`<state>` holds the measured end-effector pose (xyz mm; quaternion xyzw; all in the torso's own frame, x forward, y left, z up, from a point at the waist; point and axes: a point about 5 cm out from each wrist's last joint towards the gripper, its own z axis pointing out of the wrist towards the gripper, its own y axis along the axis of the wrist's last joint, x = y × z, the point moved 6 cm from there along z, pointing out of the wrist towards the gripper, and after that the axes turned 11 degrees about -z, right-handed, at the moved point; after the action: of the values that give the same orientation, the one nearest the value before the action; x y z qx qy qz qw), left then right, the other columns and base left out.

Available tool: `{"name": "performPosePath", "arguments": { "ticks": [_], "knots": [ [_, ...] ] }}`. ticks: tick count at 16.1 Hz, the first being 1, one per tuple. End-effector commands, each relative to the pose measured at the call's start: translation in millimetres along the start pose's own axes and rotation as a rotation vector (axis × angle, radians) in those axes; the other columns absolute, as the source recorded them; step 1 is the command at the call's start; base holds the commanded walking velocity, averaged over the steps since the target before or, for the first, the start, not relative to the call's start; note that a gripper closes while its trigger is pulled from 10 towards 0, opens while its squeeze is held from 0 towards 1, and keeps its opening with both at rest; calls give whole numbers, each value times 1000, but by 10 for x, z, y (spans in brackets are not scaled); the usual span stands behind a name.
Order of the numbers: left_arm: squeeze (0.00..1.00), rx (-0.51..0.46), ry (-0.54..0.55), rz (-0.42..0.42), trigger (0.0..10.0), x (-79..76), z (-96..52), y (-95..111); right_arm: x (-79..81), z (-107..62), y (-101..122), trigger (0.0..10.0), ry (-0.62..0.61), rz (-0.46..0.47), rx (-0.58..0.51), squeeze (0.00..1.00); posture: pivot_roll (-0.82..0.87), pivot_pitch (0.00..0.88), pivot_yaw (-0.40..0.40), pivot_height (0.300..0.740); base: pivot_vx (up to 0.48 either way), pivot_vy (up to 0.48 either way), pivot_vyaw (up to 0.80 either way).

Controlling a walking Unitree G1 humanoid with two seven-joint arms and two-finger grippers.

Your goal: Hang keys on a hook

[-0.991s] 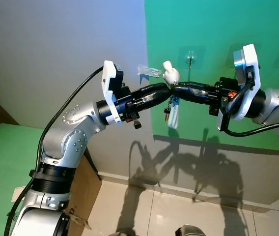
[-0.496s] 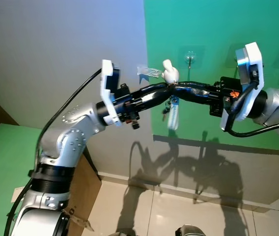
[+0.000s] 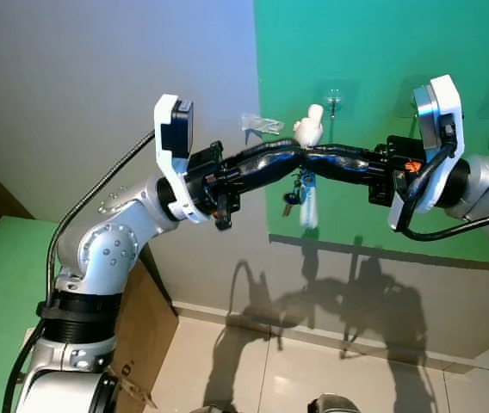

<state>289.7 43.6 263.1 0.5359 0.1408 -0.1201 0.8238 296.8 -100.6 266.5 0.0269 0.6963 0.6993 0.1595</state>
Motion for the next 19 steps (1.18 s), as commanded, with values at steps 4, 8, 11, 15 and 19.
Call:
{"name": "performPosePath", "arguments": {
  "ticks": [4, 8, 11, 15, 19],
  "knots": [
    [184, 43, 75, 60, 10000, 81, -23, -14, -13, 5, 28, 0, 3, -20, 6, 0, -285, 44, 128, 736, 0, 0, 0],
    [1000, 100, 156, 105, 10000, 213, -126, -73, -32, -24, -2, 0, -10, -23, 21, 0, -287, 49, 129, 736, 0, 0, 0],
    [1000, 115, 153, 108, 10000, 205, -156, -80, -4, -23, -50, 0, 1, -22, 38, 0, -287, 49, 129, 736, 0, 0, 0],
    [0, 154, 126, 108, 10000, 154, -145, -177, 67, -18, -92, 0, 33, -9, 51, 0, -284, 53, 127, 736, 0, 0, 0],
    [0, 163, 82, 71, 10000, 98, -131, -223, 104, -3, -77, 0, 55, 0, 42, 0, -284, 54, 128, 736, 0, 0, 0]
  ]
}}
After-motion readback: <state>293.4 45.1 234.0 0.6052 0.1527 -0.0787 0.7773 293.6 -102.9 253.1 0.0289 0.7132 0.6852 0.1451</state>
